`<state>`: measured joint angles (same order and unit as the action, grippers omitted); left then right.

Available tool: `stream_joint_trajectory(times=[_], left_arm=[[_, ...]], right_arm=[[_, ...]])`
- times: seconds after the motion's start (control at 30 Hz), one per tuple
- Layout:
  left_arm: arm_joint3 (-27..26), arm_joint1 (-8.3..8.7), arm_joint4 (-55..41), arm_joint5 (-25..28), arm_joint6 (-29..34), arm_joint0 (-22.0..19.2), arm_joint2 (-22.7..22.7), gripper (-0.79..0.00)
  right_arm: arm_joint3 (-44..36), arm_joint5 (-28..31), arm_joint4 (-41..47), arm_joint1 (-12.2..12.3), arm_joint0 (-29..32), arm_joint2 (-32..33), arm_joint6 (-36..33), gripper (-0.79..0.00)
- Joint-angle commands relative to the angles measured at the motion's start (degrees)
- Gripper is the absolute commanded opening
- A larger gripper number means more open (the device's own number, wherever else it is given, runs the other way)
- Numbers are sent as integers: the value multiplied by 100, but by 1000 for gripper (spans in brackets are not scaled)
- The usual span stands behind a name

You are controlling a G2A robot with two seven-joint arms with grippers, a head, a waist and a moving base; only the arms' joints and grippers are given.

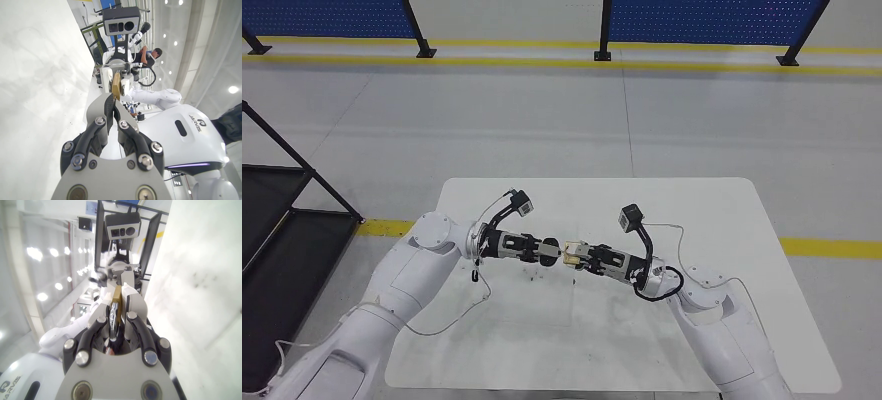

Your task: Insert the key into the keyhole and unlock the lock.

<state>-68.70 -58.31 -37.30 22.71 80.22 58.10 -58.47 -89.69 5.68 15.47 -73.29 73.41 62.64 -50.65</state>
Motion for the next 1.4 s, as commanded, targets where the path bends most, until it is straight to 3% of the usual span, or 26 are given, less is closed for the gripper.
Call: stream_joint_trajectory(times=[0.0, 1.37], left_arm=[[-43, 3, 66, 90, -25, 23, -21, -785], [-1338, 316, 1826, 1654, -1518, 785, -459, -785]], right_arm=[[0, 0, 0, 0, 0, 0, 0, -785], [0, 0, 0, 0, 0, 0, 0, -785]])
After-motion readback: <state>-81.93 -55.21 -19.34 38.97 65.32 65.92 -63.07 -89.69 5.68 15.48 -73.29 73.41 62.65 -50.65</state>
